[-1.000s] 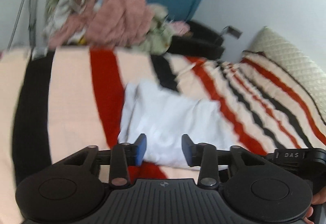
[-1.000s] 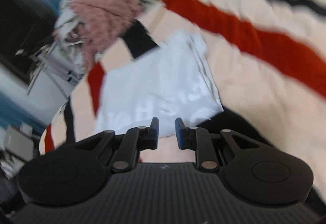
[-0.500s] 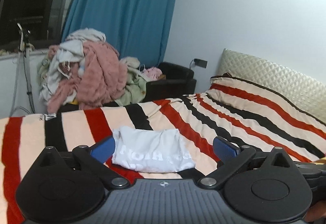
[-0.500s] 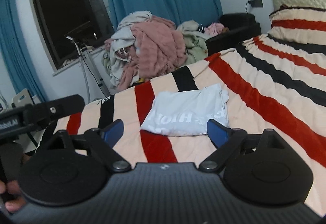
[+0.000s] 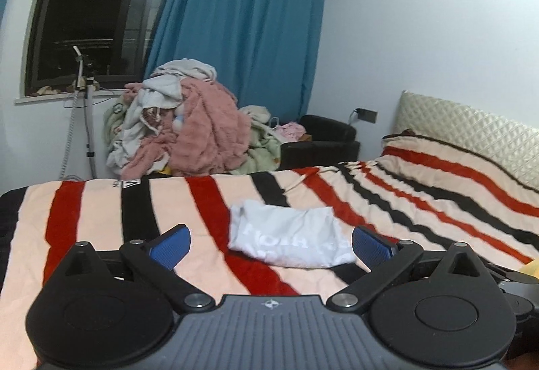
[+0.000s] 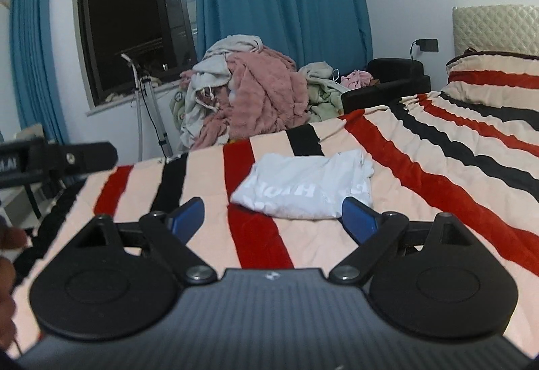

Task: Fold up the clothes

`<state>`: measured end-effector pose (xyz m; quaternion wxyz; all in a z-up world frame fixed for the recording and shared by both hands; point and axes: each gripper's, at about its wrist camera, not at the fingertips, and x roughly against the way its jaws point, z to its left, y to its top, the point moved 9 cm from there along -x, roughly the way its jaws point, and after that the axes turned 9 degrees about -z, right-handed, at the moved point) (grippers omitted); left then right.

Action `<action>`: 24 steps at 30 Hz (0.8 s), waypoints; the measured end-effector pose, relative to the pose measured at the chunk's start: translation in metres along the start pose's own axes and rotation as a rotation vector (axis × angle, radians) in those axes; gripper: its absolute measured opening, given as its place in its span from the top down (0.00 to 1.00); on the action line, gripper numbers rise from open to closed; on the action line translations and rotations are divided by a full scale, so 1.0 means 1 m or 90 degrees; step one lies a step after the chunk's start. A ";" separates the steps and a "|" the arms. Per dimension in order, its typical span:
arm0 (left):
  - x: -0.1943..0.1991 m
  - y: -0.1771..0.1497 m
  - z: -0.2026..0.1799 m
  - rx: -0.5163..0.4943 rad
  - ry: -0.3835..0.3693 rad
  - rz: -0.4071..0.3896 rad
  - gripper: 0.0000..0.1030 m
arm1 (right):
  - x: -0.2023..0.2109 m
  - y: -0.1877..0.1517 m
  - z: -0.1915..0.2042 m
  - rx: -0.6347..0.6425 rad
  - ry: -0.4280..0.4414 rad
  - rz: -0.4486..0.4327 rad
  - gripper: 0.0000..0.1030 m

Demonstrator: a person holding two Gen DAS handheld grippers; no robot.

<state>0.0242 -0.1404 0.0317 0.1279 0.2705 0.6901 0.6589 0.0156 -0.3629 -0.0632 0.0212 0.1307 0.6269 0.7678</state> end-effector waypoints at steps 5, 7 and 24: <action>-0.003 -0.014 0.011 0.000 0.013 0.009 0.00 | -0.001 -0.008 0.003 0.009 -0.011 -0.013 0.13; -0.006 -0.019 0.013 -0.002 0.016 0.016 0.00 | -0.001 -0.009 0.005 0.017 -0.015 -0.015 0.13; -0.007 -0.024 0.007 -0.002 0.013 0.020 0.00 | -0.002 -0.012 0.004 0.011 -0.022 0.002 0.13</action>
